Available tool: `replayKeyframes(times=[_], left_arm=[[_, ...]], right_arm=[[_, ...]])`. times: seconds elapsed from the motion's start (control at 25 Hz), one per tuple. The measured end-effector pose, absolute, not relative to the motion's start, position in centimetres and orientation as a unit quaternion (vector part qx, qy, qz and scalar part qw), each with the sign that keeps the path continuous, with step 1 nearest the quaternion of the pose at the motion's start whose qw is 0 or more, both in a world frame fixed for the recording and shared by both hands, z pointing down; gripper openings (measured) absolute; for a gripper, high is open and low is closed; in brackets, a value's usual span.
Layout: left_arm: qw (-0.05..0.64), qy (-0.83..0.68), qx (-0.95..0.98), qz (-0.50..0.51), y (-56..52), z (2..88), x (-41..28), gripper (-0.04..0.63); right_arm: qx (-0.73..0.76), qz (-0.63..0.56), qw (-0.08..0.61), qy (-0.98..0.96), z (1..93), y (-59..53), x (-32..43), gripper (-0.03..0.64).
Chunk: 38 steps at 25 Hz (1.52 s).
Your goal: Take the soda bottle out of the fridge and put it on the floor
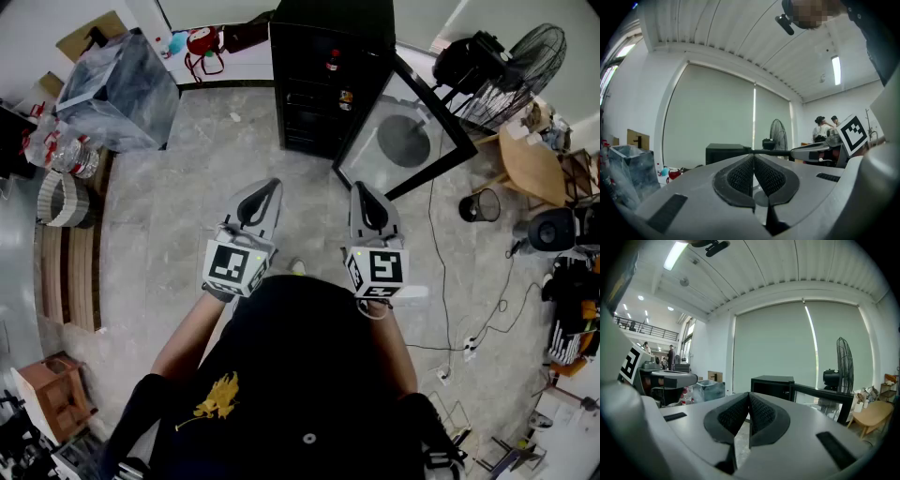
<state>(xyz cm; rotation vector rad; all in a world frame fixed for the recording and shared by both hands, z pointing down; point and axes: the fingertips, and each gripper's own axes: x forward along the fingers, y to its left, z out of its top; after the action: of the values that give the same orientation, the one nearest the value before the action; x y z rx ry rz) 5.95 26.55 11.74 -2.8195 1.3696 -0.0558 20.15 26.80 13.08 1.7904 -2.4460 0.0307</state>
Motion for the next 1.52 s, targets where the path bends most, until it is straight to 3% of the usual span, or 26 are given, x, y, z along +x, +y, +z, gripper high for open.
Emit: replayKeyframes(times=[1.0, 1.16, 1.32, 1.52], left_arm=[[-0.003, 0.438, -0.897, -0.052, 24.8, 13.2, 5.8, 0.018], [-0.003, 0.439, -0.897, -0.058, 24.4, 13.4, 5.8, 0.018], [-0.012, 0.444, -0.894, -0.053, 24.4, 13.5, 5.5, 0.018], [-0.017, 0.460, -0.885, -0.066, 23.9, 13.7, 3.9, 0.018]], right_arm=[[0.596, 0.038, 0.042, -0.801, 14.8, 25.5, 21.0, 0.003], [0.589, 0.048, 0.038, -0.806, 15.0, 24.8, 21.0, 0.124], [0.576, 0.075, 0.029, -0.814, 15.8, 24.3, 21.0, 0.360], [0.568, 0.093, 0.026, -0.818, 16.8, 23.1, 20.5, 0.422]])
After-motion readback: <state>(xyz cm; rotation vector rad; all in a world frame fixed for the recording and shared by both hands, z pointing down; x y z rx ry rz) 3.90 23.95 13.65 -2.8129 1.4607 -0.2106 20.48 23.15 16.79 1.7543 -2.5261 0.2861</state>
